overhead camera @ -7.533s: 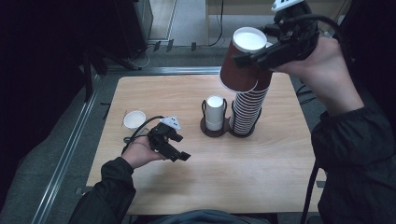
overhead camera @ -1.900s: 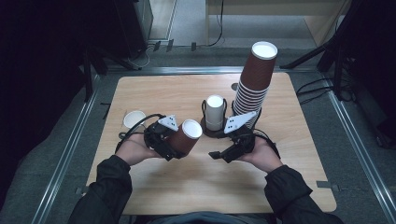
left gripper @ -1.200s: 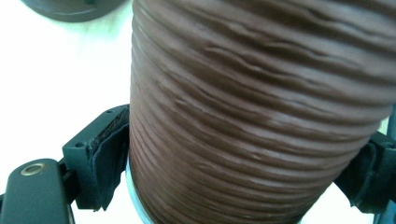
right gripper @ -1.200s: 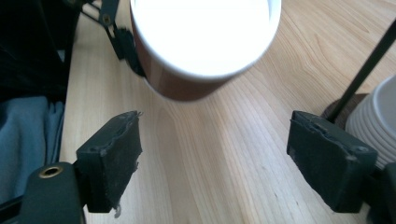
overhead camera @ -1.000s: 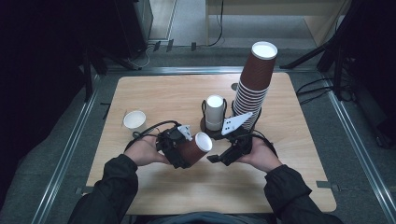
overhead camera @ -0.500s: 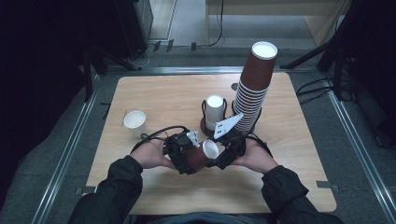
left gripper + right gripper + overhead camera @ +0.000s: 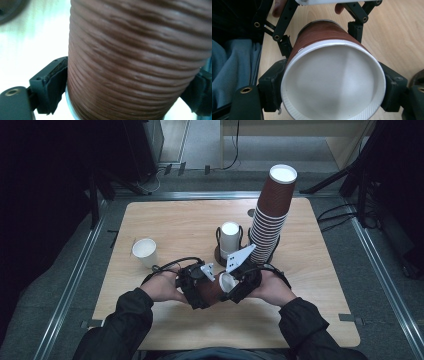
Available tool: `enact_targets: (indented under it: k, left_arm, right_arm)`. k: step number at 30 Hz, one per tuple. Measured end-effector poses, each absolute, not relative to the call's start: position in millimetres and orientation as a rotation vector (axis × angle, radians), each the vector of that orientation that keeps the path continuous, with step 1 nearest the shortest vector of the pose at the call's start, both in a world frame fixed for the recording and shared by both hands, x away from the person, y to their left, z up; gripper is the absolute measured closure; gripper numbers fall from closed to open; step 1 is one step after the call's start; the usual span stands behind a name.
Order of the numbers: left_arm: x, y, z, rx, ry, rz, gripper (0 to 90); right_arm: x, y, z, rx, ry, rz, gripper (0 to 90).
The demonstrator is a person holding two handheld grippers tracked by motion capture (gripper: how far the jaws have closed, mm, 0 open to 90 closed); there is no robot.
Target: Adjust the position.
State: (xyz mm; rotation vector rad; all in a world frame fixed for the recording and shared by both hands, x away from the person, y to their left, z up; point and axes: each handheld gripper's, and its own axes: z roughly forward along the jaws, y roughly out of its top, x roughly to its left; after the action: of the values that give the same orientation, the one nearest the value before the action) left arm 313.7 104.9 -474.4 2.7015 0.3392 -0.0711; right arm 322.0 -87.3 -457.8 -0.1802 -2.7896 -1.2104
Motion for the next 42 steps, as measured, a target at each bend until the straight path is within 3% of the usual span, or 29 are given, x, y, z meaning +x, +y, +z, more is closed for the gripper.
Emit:
enact_targets:
  k: [3,27,42]
  left_arm:
    - [316,107,-471,2.654,0.367,-0.067,0.0]
    - [320,154,-453,2.406,0.457,-0.049,0.0]
    - [319,152,-459,2.264,0.434,-0.108,0.0]
  right_arm:
    - [323,-91,-455,-0.198,-2.786,-1.227,22.7]
    - [329,-114,-452,-0.282,-2.78,-1.312,22.6]
    - [328,-118,-446,-0.287,-2.703,-1.429,22.6]
